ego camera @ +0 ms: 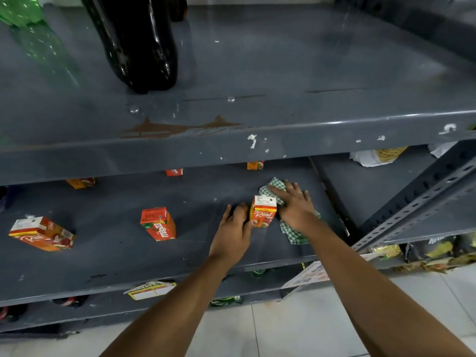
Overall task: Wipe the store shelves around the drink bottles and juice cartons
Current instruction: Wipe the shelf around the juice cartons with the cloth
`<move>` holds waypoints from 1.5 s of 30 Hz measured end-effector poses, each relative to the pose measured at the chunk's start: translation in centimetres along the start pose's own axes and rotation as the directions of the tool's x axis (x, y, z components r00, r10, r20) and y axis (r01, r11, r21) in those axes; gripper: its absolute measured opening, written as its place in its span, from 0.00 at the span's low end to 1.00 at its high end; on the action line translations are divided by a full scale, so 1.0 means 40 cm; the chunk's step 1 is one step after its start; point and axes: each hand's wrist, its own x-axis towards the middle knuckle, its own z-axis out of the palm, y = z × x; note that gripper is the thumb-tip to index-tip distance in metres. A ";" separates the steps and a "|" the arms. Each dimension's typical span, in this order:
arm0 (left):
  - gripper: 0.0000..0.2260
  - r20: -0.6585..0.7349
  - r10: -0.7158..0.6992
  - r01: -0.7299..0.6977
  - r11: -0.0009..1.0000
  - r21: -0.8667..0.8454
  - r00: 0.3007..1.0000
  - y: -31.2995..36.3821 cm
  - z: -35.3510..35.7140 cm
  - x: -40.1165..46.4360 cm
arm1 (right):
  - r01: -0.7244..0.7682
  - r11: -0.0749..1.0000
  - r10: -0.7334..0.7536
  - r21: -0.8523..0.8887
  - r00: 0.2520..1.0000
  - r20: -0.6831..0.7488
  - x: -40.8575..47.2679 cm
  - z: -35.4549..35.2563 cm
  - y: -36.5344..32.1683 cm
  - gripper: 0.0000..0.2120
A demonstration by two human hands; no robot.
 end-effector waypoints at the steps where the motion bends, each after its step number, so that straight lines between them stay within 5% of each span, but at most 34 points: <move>1: 0.16 -0.033 -0.020 0.019 1.000 -0.021 0.999 0.000 -0.001 0.000 | 0.035 0.999 -0.035 -0.007 0.999 0.010 -0.004 0.007 -0.014 0.30; 7: 0.13 -0.226 -0.091 0.068 0.992 -0.108 0.970 -0.001 -0.004 0.002 | 0.175 0.984 -0.174 -0.026 0.984 0.039 -0.050 0.037 -0.048 0.25; 16: 0.08 -0.209 -0.096 0.070 0.989 -0.127 0.973 -0.001 -0.008 -0.011 | 0.217 0.976 -0.216 -0.005 0.975 0.049 -0.151 0.059 -0.036 0.23; 22: 0.16 -0.160 -0.046 0.029 0.994 -0.106 0.986 0.010 -0.005 -0.012 | 0.174 0.985 -0.174 0.002 0.984 0.033 -0.206 0.065 -0.034 0.23; 32: 0.15 -0.267 -0.105 0.053 0.980 -0.193 0.958 0.016 -0.022 -0.015 | 0.206 0.975 -0.210 0.077 0.977 0.043 -0.270 0.073 -0.051 0.27; 36: 0.07 -0.177 -0.035 0.015 0.993 -0.113 0.984 0.009 -0.015 -0.014 | 0.206 0.967 -0.224 0.151 0.968 0.111 -0.315 0.071 -0.031 0.30; 42: 0.18 -0.011 -0.014 0.014 1.000 0.007 1.000 0.008 -0.013 -0.007 | 0.034 0.966 -0.048 0.258 0.998 0.049 -0.321 0.055 0.019 0.23; 45: 0.18 -0.029 -0.002 0.002 1.000 -0.010 1.000 0.017 -0.015 -0.011 | -0.010 0.948 -0.038 0.319 0.989 0.143 -0.314 0.016 0.016 0.21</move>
